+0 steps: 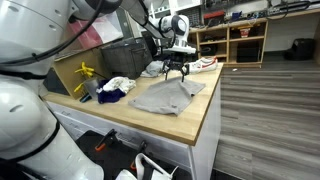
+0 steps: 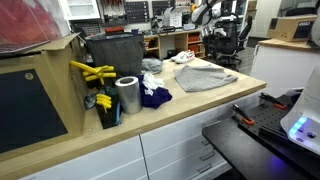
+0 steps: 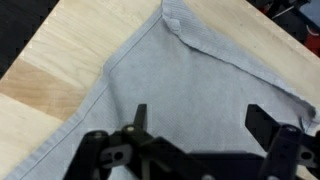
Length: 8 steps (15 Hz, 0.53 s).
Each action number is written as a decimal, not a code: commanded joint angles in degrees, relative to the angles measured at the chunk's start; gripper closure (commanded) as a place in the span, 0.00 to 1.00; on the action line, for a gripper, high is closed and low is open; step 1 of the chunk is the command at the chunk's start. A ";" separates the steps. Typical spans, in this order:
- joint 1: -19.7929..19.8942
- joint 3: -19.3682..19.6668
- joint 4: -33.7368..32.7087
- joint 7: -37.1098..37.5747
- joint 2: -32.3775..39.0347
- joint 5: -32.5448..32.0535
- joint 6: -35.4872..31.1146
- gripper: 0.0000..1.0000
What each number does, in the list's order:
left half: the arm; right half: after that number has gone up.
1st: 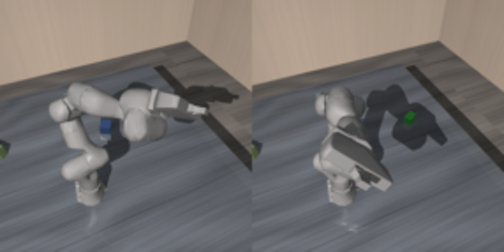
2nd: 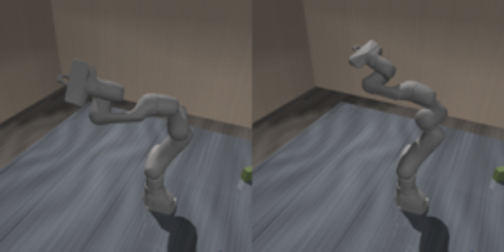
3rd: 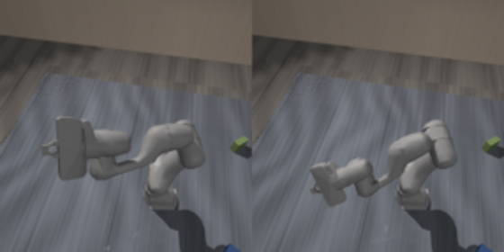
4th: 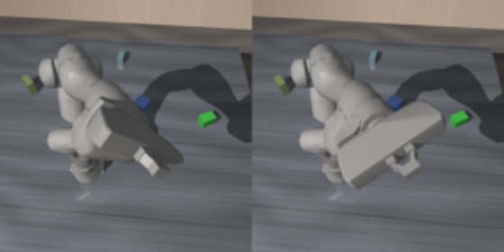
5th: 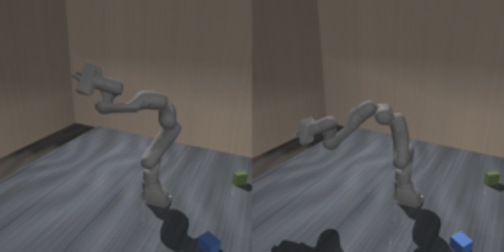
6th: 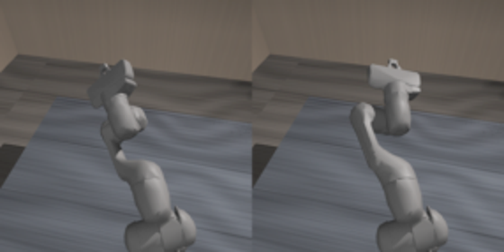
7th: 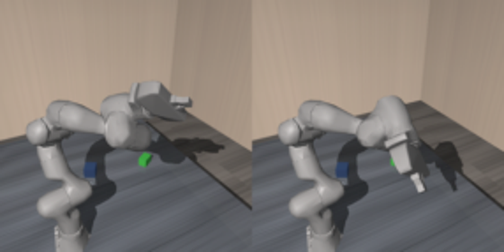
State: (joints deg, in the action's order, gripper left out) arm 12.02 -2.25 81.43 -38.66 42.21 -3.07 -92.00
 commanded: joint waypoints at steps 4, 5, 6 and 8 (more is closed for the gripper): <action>-1.82 0.24 11.05 -3.33 -3.32 -4.23 -0.26 0.00; -2.11 0.20 11.96 -3.27 -3.29 -4.91 -0.43 0.00; -2.41 0.19 12.89 -3.10 -3.27 -5.52 -0.52 0.00; -2.97 0.28 14.42 -2.78 -3.07 -6.90 -0.69 0.00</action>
State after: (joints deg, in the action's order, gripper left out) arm 10.08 -2.34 91.38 -40.72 41.70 -7.81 -92.02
